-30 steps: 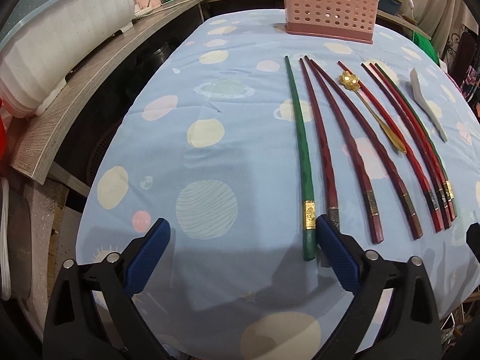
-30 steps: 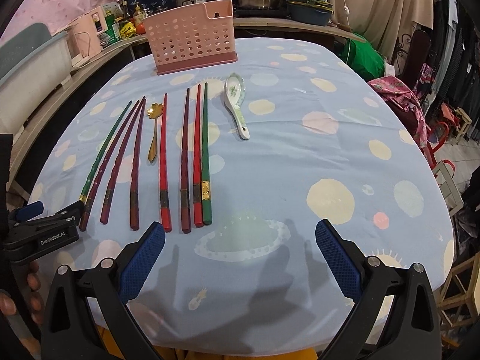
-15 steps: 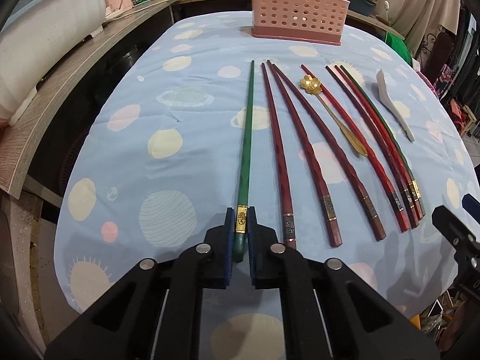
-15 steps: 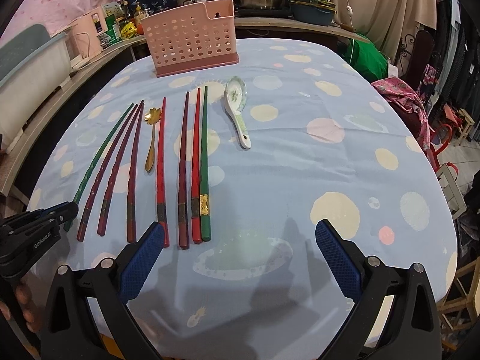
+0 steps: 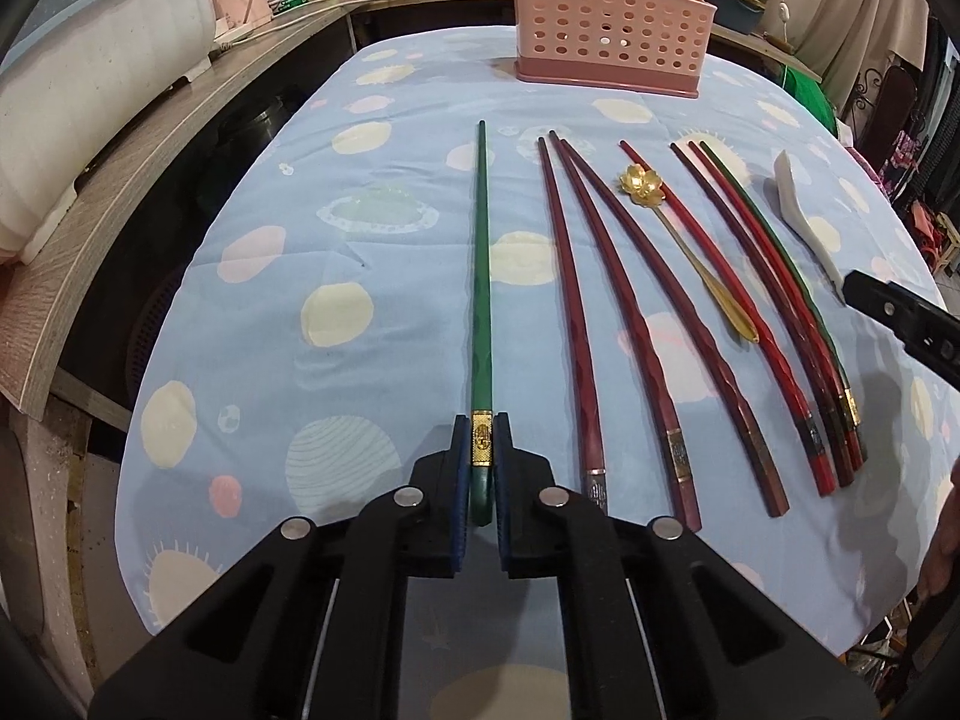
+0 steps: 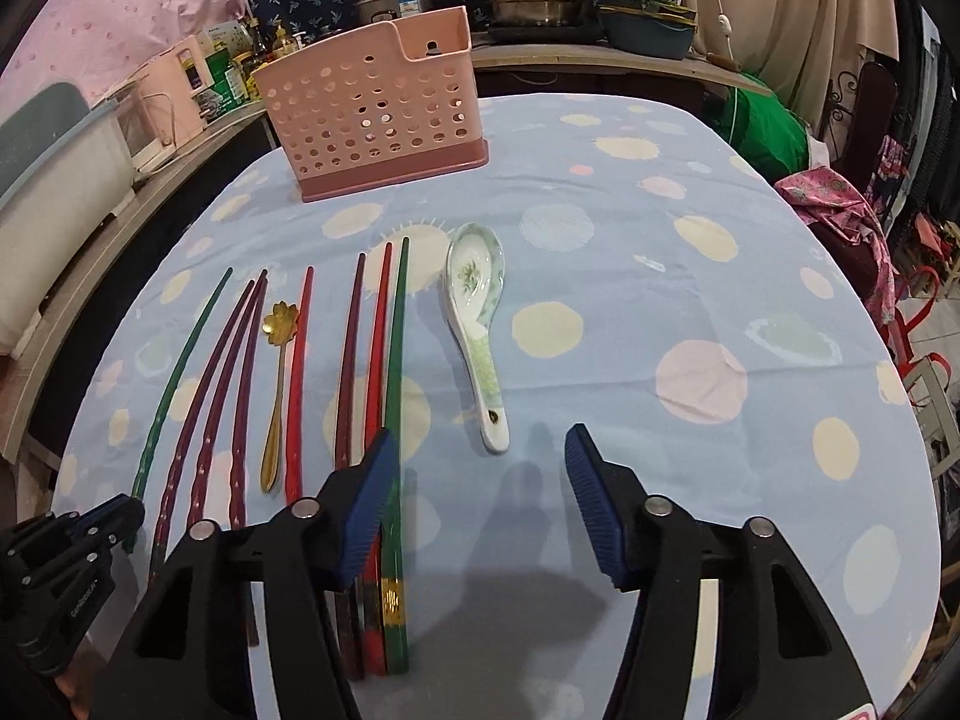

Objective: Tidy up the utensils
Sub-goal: 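Close the right tool on the white ceramic spoon while the left tool holds the green chopstick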

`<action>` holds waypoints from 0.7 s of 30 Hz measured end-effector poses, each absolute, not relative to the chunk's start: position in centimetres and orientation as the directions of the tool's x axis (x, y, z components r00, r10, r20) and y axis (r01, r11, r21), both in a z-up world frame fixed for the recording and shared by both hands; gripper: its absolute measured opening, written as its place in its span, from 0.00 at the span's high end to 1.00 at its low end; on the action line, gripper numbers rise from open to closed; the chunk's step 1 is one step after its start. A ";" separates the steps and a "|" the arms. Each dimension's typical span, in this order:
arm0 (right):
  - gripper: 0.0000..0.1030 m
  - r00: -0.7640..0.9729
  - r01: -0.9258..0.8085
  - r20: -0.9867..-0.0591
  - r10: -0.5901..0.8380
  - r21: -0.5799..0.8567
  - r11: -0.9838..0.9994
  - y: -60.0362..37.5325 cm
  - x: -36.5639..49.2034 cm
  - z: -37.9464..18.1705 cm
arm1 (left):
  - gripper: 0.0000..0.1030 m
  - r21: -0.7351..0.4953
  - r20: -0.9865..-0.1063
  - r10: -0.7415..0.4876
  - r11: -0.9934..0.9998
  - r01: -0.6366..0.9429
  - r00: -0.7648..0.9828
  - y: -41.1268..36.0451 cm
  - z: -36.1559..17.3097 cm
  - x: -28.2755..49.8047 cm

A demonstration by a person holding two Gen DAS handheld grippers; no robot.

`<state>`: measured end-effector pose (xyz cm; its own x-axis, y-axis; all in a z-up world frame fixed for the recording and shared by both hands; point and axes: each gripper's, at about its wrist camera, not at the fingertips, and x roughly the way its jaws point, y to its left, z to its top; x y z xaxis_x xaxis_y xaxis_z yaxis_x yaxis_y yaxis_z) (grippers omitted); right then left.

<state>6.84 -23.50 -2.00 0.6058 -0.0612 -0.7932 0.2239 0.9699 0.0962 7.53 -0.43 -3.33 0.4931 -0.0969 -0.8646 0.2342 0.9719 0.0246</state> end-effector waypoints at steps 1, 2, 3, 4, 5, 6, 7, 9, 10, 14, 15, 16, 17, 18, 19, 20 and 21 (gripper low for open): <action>0.58 0.602 0.218 -0.797 -0.057 0.095 0.971 -23.5 7.3 -2.2 | 0.93 0.025 -0.864 -0.096 0.972 0.233 0.494 -0.4 -3.3 7.6; 0.63 0.598 0.212 -0.800 -0.052 0.095 0.973 -23.4 7.8 -2.4 | 0.93 0.026 -0.864 -0.095 0.972 0.232 0.494 -0.4 -3.3 7.7; 0.68 0.595 0.208 -0.802 -0.051 0.092 0.974 -23.4 8.1 -2.5 | 0.93 0.028 -0.864 -0.094 0.972 0.232 0.495 -0.5 -3.4 7.8; 0.70 0.594 0.206 -0.803 -0.055 0.085 0.975 -23.3 8.4 -2.6 | 0.93 0.029 -0.864 -0.093 0.972 0.232 0.496 -0.5 -3.4 7.8; 0.74 0.592 0.203 -0.804 -0.058 0.078 0.976 -23.3 8.7 -2.8 | 0.93 0.030 -0.863 -0.092 0.972 0.232 0.496 -0.5 -3.4 7.9; 0.79 0.588 0.201 -0.806 -0.061 0.073 0.977 -23.3 8.9 -2.9 | 0.93 0.033 -0.863 -0.090 0.972 0.233 0.497 -0.6 -3.4 8.0; 0.81 0.584 0.200 -0.809 -0.063 0.069 0.977 -23.3 9.1 -3.1 | 0.93 0.036 -0.862 -0.088 0.972 0.233 0.499 -0.6 -3.4 8.0; 0.87 0.576 0.199 -0.815 -0.060 0.068 0.978 -23.5 9.2 -3.4 | 0.93 0.040 -0.862 -0.085 0.972 0.233 0.501 -0.7 -3.4 8.0; 0.88 0.580 0.199 -0.812 -0.062 0.068 0.978 -23.5 9.2 -3.5 | 0.93 0.042 -0.861 -0.083 0.972 0.233 0.501 -0.7 -3.4 8.1; 0.90 0.583 0.192 -0.810 -0.067 0.057 0.980 -23.5 9.1 -3.5 | 0.93 0.043 -0.861 -0.082 0.972 0.233 0.501 -0.8 -3.4 8.1; 0.90 0.583 0.191 -0.810 -0.067 0.056 0.980 -23.4 9.1 -3.5 | 0.93 0.044 -0.861 -0.081 0.972 0.232 0.501 -0.8 -3.4 8.1; 0.90 0.582 0.190 -0.810 -0.066 0.056 0.980 -23.5 9.0 -3.4 | 0.93 0.043 -0.861 -0.082 0.972 0.232 0.501 -0.8 -3.4 8.1; 0.90 0.582 0.190 -0.810 -0.065 0.059 0.980 -23.4 9.0 -3.4 | 0.93 0.042 -0.862 -0.082 0.972 0.232 0.501 -0.8 -3.4 8.1; 0.90 0.583 0.191 -0.810 -0.063 0.061 0.980 -23.5 8.9 -3.3 | 0.93 0.041 -0.862 -0.083 0.972 0.232 0.499 -0.8 -3.4 8.1; 0.90 0.584 0.190 -0.809 -0.062 0.063 0.980 -23.5 8.8 -3.2 | 0.93 0.039 -0.863 -0.084 0.972 0.231 0.497 -0.8 -3.4 8.1; 0.90 0.586 0.190 -0.808 -0.061 0.064 0.980 -23.5 8.7 -3.1 | 0.93 0.036 -0.865 -0.085 0.972 0.231 0.495 -0.7 -3.4 8.1; 0.90 0.589 0.190 -0.806 -0.059 0.067 0.979 -23.4 8.6 -2.9 | 0.93 0.033 -0.867 -0.087 0.973 0.229 0.492 -0.6 -3.3 8.1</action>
